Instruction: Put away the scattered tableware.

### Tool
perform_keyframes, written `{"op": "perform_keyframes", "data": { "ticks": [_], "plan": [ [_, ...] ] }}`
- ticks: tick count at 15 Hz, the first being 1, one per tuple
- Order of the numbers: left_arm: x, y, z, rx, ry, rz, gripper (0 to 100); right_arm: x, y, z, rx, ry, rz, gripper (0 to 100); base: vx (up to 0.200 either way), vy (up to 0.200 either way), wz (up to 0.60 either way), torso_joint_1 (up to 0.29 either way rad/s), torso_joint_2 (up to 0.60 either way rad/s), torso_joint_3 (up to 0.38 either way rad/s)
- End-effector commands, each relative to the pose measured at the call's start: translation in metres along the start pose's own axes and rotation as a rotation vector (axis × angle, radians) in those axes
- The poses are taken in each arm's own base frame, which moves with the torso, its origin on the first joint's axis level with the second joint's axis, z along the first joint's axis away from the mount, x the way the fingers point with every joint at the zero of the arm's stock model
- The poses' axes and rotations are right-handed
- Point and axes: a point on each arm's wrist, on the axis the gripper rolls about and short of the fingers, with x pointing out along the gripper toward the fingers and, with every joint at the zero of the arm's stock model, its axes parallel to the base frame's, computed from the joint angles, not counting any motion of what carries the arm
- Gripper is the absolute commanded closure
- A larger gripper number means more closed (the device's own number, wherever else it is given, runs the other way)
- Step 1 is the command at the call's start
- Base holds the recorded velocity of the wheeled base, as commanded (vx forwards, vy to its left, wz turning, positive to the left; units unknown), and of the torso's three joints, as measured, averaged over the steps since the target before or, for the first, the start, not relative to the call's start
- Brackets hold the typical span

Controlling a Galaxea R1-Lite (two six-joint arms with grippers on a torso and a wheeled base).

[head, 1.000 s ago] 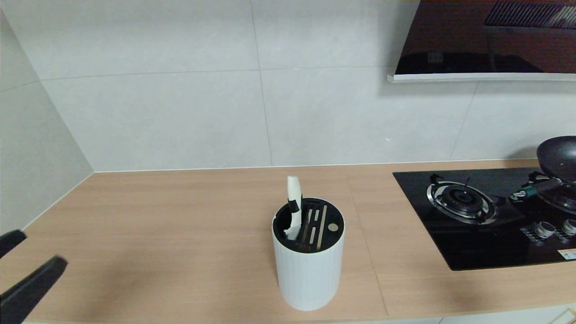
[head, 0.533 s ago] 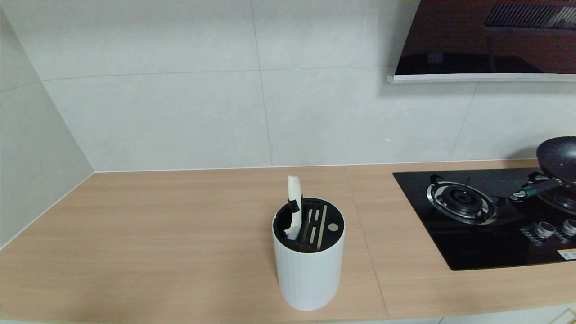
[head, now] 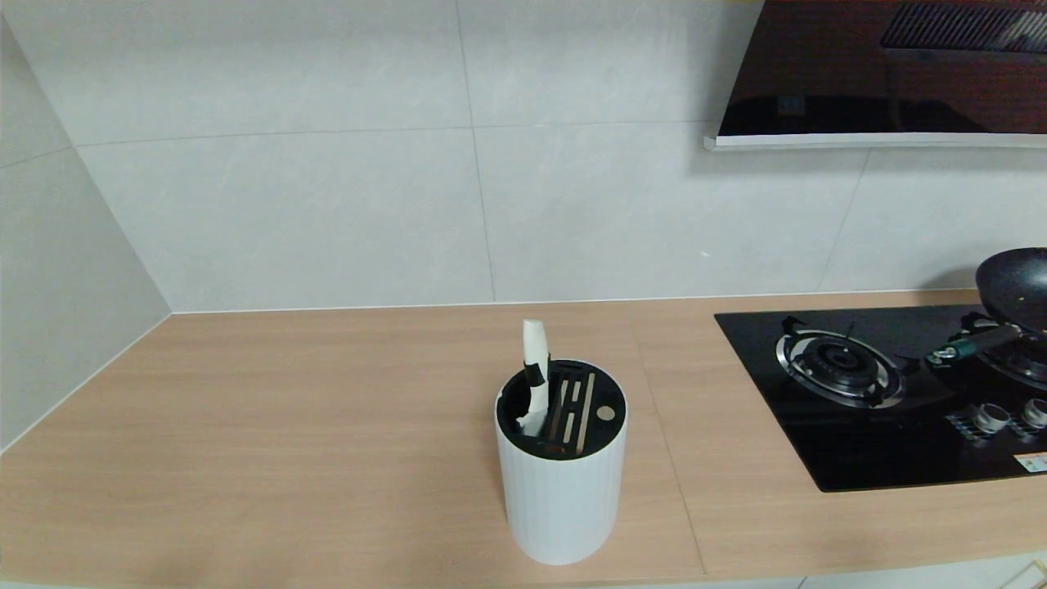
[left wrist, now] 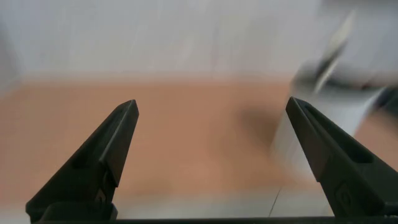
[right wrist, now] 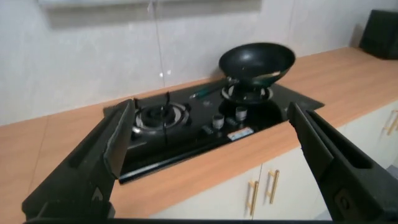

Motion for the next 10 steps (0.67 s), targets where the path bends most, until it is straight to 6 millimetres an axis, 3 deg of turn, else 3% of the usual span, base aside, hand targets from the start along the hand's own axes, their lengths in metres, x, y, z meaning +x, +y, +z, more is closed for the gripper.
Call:
{"op": "perform_keyframes", "data": {
  "ticks": [1, 3, 4, 10],
  "plan": [
    [0.000, 0.000, -0.005, 0.029, 0.016, 0.025, 0, 0.004, 0.005, -0.028, -0.020, 0.046, 0.036, 0, 0.000, 0.000, 0.00, 0.000, 0.00, 0.000],
    [0.000, 0.000, -0.005, 0.034, 0.018, 0.025, 0, 0.004, 0.005, -0.030, -0.017, 0.067, 0.072, 0, 0.000, 0.000, 0.00, 0.000, 0.00, 0.000],
    [0.000, 0.000, -0.005, 0.024, 0.016, 0.025, 0, 0.003, 0.007, -0.040, -0.029, 0.160, 0.127, 0, 0.000, 0.000, 0.00, 0.000, 0.00, 0.000],
    [0.000, 0.000, -0.004, -0.002, 0.013, 0.026, 0, 0.001, 0.012, -0.044, 0.064, 0.211, 0.357, 0, 0.000, 0.000, 0.00, 0.000, 0.00, 0.000]
  ]
}}
